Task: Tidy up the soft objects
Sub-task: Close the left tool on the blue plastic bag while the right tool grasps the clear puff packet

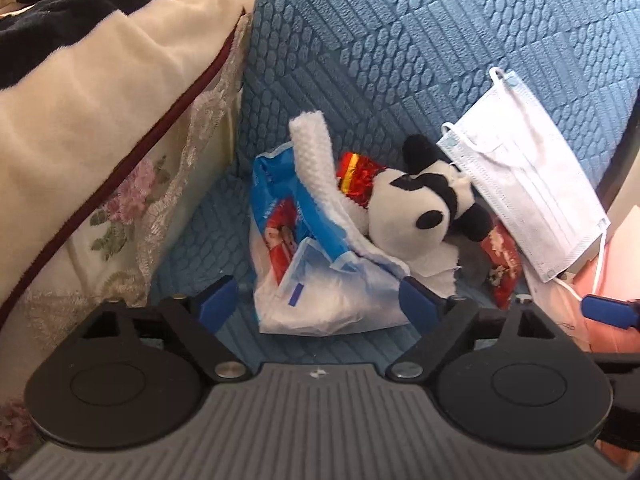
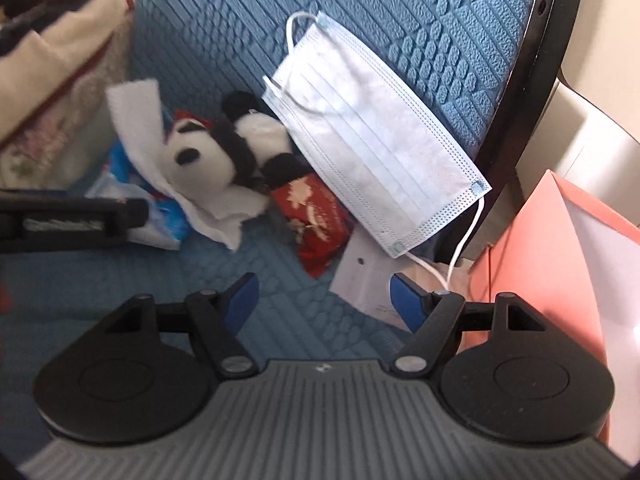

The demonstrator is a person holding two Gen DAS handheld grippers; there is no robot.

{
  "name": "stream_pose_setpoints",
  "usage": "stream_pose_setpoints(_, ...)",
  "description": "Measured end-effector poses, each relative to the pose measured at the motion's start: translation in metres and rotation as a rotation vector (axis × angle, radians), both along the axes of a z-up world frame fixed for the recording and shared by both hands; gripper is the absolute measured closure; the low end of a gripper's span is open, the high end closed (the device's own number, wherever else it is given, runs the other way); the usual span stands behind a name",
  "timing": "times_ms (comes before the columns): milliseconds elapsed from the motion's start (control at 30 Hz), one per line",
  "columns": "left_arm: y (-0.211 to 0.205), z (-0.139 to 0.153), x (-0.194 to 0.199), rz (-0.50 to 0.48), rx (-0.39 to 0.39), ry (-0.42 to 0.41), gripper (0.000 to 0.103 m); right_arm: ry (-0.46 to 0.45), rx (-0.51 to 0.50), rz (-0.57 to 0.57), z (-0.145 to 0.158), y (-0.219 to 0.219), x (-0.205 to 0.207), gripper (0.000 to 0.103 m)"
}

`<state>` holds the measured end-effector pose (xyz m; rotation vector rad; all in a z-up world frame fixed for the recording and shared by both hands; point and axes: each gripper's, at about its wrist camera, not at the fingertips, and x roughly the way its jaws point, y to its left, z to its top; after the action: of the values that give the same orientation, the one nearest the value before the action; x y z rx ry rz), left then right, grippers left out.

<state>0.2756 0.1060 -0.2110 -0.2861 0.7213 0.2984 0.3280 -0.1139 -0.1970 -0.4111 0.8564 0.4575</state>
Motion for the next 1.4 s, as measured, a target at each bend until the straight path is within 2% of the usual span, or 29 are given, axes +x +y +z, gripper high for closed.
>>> stream_pose_setpoints(33, -0.001, 0.000, 0.000, -0.005, -0.001, -0.008, 0.018, -0.012, -0.019, -0.006, -0.003, 0.000, 0.002, 0.032)
stream_pose_setpoints(100, -0.003, 0.001, -0.001, -0.018, 0.009, -0.023, 0.030, -0.034, -0.052, -0.012, -0.008, -0.001, 0.005, 0.034)
stream_pose_setpoints(267, -0.011, 0.001, -0.001, -0.036, 0.042, -0.030, 0.035, -0.031, -0.078, 0.026, -0.023, -0.004, 0.004, 0.034)
stream_pose_setpoints(433, -0.009, -0.003, 0.004, -0.043, 0.024, -0.003, 0.048, -0.057, -0.116, 0.062, -0.030, 0.006, 0.003, 0.034)
stream_pose_setpoints(467, -0.007, -0.004, 0.004, -0.041, 0.016, 0.002, 0.051, -0.064, -0.125, 0.061, -0.031, 0.008, 0.004, 0.037)
stream_pose_setpoints(600, -0.007, -0.007, 0.003, -0.036, 0.011, 0.004, 0.069, -0.055, -0.128, 0.051, -0.034, 0.012, 0.012, 0.058)
stream_pose_setpoints(633, -0.008, -0.006, 0.002, -0.039, 0.010, 0.004, 0.070, -0.058, -0.135, 0.050, -0.033, 0.014, 0.012, 0.061)
stream_pose_setpoints(700, -0.009, -0.004, 0.001, -0.044, 0.010, -0.001, 0.076, -0.044, -0.156, 0.033, -0.035, 0.015, 0.016, 0.085)
stream_pose_setpoints(800, -0.009, -0.003, 0.002, -0.041, 0.004, 0.012, 0.082, -0.030, -0.156, 0.004, -0.033, 0.011, 0.019, 0.095)
stream_pose_setpoints(933, -0.007, 0.002, 0.000, -0.037, -0.026, 0.003, 0.086, -0.056, -0.158, 0.009, -0.026, 0.007, 0.016, 0.097)
stream_pose_setpoints(1133, -0.009, 0.008, -0.006, -0.045, -0.056, -0.008, 0.090, -0.049, -0.122, -0.006, -0.011, 0.000, 0.009, 0.100)
stream_pose_setpoints(1167, -0.008, 0.007, -0.008, -0.040, -0.067, -0.010, 0.097, -0.048, -0.113, -0.009, -0.008, -0.001, 0.008, 0.100)
stream_pose_setpoints(1400, -0.006, 0.009, -0.016, -0.032, -0.060, -0.028, 0.098, -0.039, -0.063, -0.004, 0.011, -0.005, -0.013, 0.100)
